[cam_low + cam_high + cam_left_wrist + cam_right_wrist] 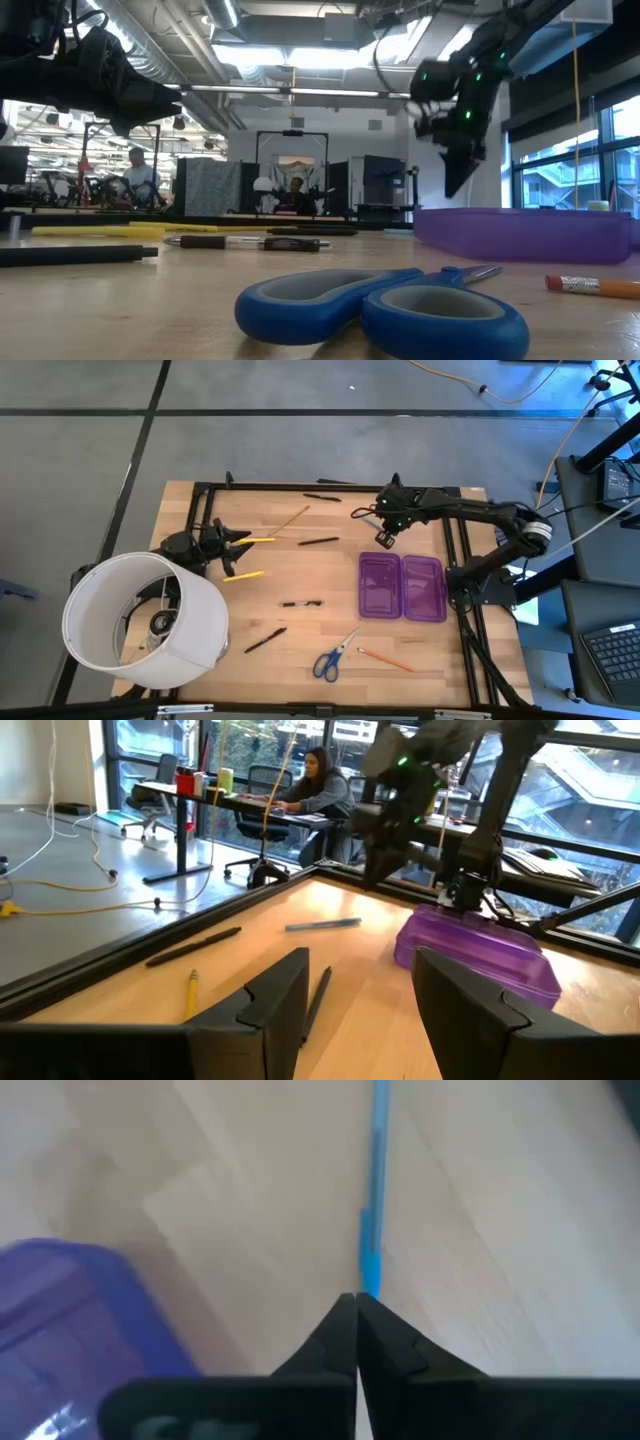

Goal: Pick & place school supplies into a supply box
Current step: Put the blue pen into the supply box

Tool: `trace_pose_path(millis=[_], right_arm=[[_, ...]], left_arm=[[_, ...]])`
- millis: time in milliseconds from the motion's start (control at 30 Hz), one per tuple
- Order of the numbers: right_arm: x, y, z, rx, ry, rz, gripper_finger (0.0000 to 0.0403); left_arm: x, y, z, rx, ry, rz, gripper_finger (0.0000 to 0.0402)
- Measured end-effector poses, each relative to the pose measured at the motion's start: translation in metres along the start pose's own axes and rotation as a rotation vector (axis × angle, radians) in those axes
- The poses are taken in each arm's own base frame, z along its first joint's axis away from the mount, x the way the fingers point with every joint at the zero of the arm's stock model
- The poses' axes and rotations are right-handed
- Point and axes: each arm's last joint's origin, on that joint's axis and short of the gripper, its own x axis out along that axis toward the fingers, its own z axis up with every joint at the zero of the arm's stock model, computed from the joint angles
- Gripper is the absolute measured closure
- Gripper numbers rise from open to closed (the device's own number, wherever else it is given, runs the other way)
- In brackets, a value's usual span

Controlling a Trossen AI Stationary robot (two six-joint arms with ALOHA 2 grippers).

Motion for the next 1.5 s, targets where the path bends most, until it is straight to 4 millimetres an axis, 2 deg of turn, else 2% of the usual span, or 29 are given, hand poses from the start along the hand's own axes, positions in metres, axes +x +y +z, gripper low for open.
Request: trace_pose_path(millis=[133, 300, 500, 667, 833, 933, 1200, 1333, 1500], right_arm=[[-0.017, 0.002, 0.001, 0.029, -0.077, 0.005, 0.0372], [-0.015, 0.002, 0.001, 0.032, -0.066, 0.002, 0.0353], [0.005, 0.002, 0.002, 0.011, 0.003, 0.004, 0.0300], [0.028, -0.003, 0.000, 0.003, 0.094, -0.084, 0.0247], [0.056, -0.003, -0.002, -0.047, 0.180, -0.106, 0.0225], [0.068, -0.002, -0.004, -0.071, 0.223, -0.102, 0.0222], [0.074, -0.008, -0.004, -0.037, 0.236, -0.039, 0.0232], [0.075, -0.012, -0.005, 0.005, 0.237, -0.016, 0.0268], [0.075, -0.014, -0.005, 0.015, 0.237, -0.005, 0.0339]], left_arm=[[0.000, 0.001, 0.000, 0.000, -0.006, 0.032, 0.0230], [0.000, 0.001, 0.000, 0.000, -0.010, 0.050, 0.0230], [0.000, 0.001, 0.000, 0.000, -0.010, 0.050, 0.0231], [0.000, 0.001, 0.000, 0.000, -0.010, 0.050, 0.0231], [0.000, 0.001, 0.000, 0.000, -0.010, 0.050, 0.0231], [0.000, 0.001, 0.000, 0.000, -0.010, 0.050, 0.0230], [0.000, 0.001, 0.000, 0.000, -0.010, 0.050, 0.0230], [0.000, 0.001, 0.000, 0.000, -0.010, 0.050, 0.0231], [0.000, 0.001, 0.000, 0.000, -0.010, 0.050, 0.0230]])
